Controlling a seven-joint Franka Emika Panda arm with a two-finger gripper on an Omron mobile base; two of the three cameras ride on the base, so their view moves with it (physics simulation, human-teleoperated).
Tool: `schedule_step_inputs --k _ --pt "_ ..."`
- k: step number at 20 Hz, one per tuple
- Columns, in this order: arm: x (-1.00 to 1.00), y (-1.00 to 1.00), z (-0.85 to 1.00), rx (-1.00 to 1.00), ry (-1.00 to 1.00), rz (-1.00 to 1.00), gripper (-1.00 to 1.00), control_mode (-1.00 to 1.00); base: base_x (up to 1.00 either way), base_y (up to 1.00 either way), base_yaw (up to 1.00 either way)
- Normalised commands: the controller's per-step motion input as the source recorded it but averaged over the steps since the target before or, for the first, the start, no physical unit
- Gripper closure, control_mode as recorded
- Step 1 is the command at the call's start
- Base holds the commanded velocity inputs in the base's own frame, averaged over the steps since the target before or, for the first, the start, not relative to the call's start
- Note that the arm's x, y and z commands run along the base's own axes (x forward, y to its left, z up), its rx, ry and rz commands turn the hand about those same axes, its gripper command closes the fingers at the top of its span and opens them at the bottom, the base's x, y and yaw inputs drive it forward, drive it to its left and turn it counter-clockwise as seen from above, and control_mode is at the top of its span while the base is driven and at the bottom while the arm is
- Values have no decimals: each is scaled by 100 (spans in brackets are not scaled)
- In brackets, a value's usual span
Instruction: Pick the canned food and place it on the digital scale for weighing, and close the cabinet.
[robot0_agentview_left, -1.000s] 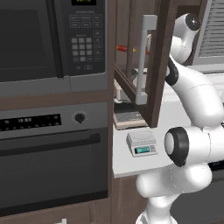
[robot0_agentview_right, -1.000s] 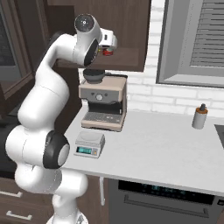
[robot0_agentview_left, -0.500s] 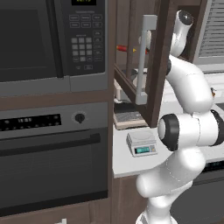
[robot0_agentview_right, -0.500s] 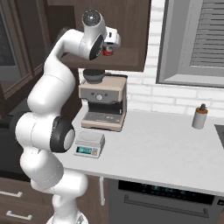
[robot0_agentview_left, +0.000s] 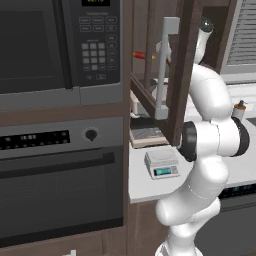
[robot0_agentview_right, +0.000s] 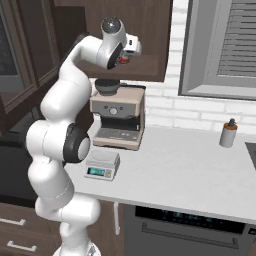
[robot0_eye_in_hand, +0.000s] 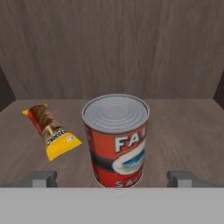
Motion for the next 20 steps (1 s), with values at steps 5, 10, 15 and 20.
schedule_step_inputs --k 5,10,15,20 --pt "41 0 0 0 2 0 -100 -100 0 0 0" --pt "36 0 -4 0 1 0 -100 -100 0 0 0" --pt "34 0 -13 0 0 0 100 -100 0 0 0" --pt "12 0 -18 0 0 0 100 -100 0 0 0"
